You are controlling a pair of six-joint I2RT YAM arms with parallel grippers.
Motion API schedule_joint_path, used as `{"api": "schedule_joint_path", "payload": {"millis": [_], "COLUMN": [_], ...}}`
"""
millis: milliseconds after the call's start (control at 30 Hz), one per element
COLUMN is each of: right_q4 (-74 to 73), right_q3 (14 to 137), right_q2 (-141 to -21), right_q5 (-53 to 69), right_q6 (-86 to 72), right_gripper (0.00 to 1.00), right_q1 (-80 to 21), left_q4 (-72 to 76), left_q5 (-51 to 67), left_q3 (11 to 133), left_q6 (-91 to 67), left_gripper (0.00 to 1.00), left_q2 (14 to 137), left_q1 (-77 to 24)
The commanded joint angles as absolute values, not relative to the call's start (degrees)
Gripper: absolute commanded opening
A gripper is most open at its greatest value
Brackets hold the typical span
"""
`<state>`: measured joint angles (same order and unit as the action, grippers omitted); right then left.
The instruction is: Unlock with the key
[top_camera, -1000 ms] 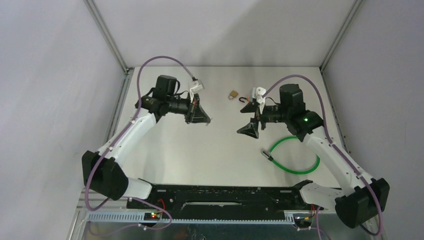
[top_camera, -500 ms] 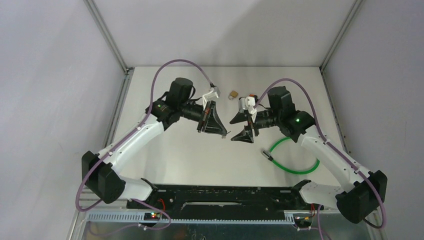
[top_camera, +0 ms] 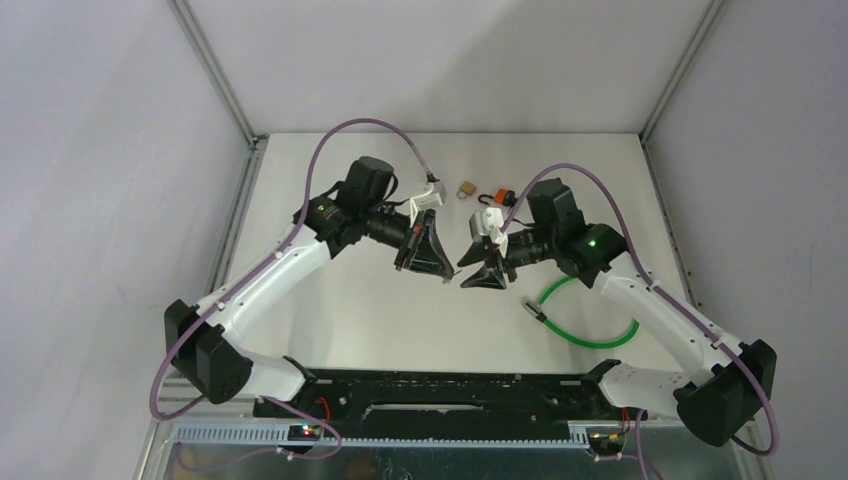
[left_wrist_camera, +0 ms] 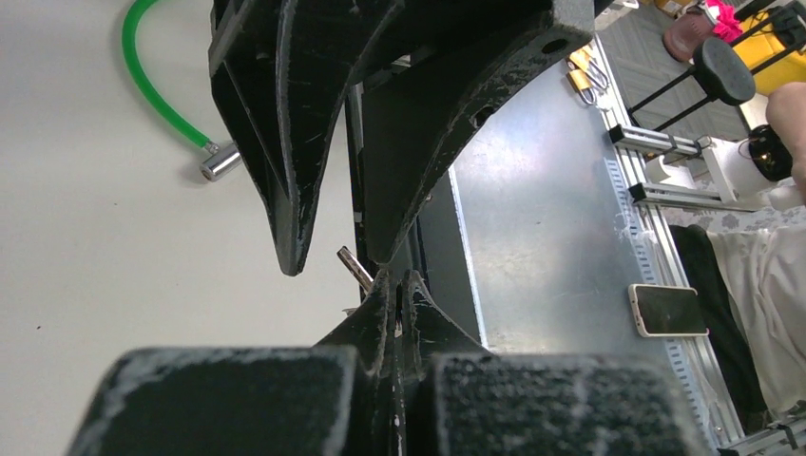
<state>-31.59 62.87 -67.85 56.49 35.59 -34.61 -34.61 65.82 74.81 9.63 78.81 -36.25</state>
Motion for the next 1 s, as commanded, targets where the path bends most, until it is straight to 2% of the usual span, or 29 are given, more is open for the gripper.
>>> {"api": "schedule_joint_path", "payload": {"millis": [0, 167, 367, 500, 600, 733, 767, 800, 900, 967], "right_q4": [-30.44, -29.86, -29.35, -29.66, -29.70, -30.41, -30.67, -30.90, -31.44, -31.45], "right_q3": [65.38, 65.33, 65.31, 65.31, 65.30, 65.30, 65.30, 65.31, 65.32, 65.33], "right_q2": [-66.01, -66.10, -66.18, -66.20, -66.12, -65.86, -65.71, -65.54, -64.78, -64.38], "right_q5": [55.70, 54.87, 54.15, 54.12, 54.27, 53.39, 52.41, 51.03, 41.31, 30.13], "right_q6": [35.82, 35.38, 35.11, 35.33, 35.30, 35.78, 36.04, 36.43, 38.42, 40.54], "right_gripper": [0.44, 0.39, 0.27, 0.14, 0.00, 0.00, 0.00, 0.00, 0.00, 0.00], "right_q1": [-35.35, -36.27, -37.31, -37.51, -37.67, -37.53, -37.58, -37.64, -39.07, -41.59], "left_q4": [-36.46, -36.44, -36.49, -36.39, -36.35, -36.27, -36.22, -36.28, -36.05, -35.98], "left_q5": [65.20, 64.98, 65.02, 64.99, 64.83, 63.99, 63.55, 63.03, 60.94, 59.22], "left_q3": [77.74, 77.86, 77.82, 77.87, 77.86, 77.78, 77.86, 77.88, 78.39, 78.84], "left_q6": [12.80, 12.81, 12.77, 12.62, 12.57, 12.66, 12.68, 12.67, 12.67, 12.93], "left_gripper": [0.00, 0.00, 0.00, 0.00, 0.00, 0.00, 0.04, 0.12, 0.43, 0.60], "left_q2": [78.33, 78.26, 78.57, 78.62, 78.75, 79.11, 79.06, 79.04, 78.62, 78.04], "left_q1": [-36.99, -37.34, -37.57, -37.70, -37.66, -37.68, -37.66, -37.67, -37.61, -37.58]}}
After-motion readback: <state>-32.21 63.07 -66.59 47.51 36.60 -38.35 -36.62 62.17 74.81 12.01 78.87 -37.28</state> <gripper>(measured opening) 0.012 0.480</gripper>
